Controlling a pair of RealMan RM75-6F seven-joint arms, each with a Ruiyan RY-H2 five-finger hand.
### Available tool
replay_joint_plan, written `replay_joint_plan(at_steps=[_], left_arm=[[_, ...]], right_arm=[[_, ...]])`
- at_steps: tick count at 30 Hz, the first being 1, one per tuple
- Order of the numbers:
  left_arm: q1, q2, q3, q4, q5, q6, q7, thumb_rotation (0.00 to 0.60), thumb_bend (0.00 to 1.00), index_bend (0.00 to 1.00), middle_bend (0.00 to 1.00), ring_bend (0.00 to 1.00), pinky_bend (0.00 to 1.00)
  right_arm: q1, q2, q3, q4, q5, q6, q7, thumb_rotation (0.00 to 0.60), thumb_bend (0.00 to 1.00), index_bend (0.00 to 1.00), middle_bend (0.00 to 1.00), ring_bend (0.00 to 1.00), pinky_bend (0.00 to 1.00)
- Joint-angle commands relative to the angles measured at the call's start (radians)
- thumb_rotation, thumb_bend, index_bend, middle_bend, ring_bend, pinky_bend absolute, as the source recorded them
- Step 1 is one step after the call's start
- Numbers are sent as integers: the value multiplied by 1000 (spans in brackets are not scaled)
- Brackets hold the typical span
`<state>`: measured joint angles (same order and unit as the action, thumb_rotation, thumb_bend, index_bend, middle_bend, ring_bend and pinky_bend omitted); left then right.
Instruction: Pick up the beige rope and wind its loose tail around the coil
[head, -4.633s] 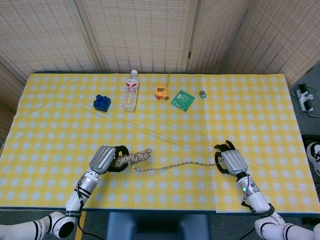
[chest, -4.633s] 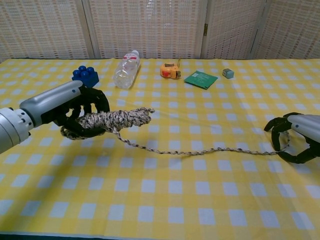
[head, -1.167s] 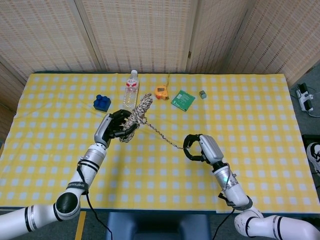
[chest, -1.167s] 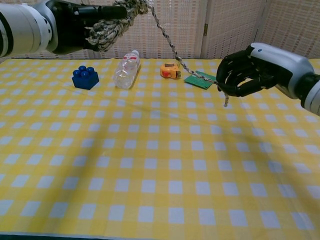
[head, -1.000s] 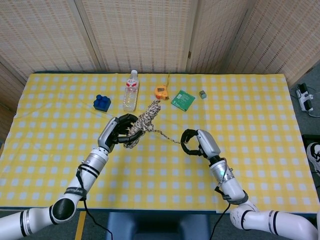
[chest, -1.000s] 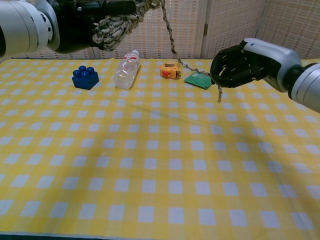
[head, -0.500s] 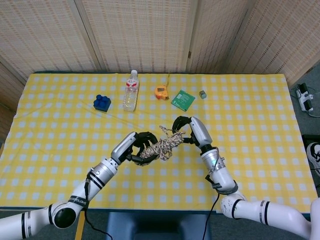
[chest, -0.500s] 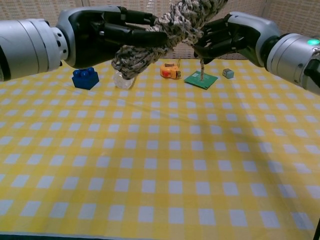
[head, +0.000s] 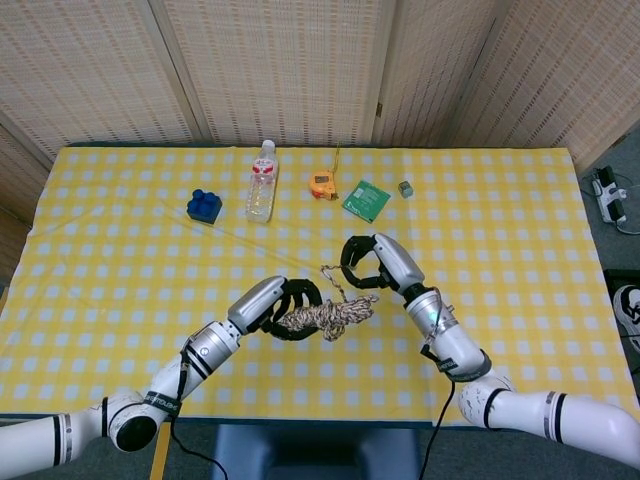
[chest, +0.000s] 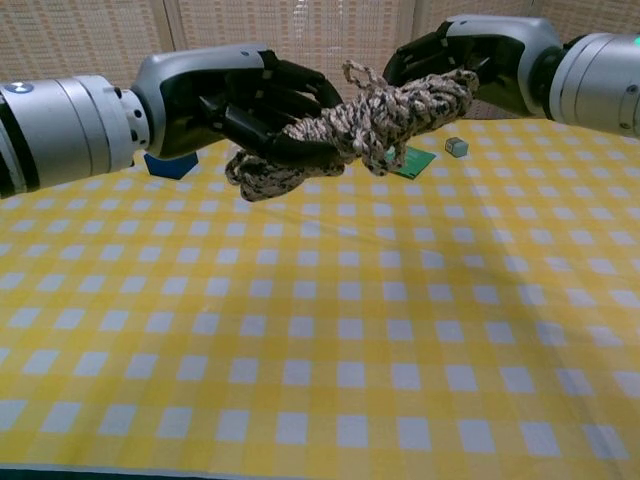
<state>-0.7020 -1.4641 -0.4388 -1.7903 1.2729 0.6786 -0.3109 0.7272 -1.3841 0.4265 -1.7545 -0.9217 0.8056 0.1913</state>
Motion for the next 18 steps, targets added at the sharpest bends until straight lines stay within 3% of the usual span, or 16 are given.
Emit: replay_joint_plan(at_steps=[1,8,15,18], left_arm=[[-39,-5,56,40,-3,54,174,600,620,734,765,731,817],[-84,-59,104,39,-225,197,541,600,620,734,765,734,817],[-129,-119,108,6,-445,348,742,600,620,743,765,758,827],[-139,-145,96,-1,-509,404,773,600,620,746,767,771,844]], right_arm=[[14,27,-7,-25,23,-12,-23,600,550,694,574,525,384],[25,40,-28,-98,70,40,-74,600,551,694,600,560,519],[29,9,-51,-146,78,116,-117,600,550,694,600,559,535],[22,2,-62,-171,69,149,-132,600,550,694,600,560,538]])
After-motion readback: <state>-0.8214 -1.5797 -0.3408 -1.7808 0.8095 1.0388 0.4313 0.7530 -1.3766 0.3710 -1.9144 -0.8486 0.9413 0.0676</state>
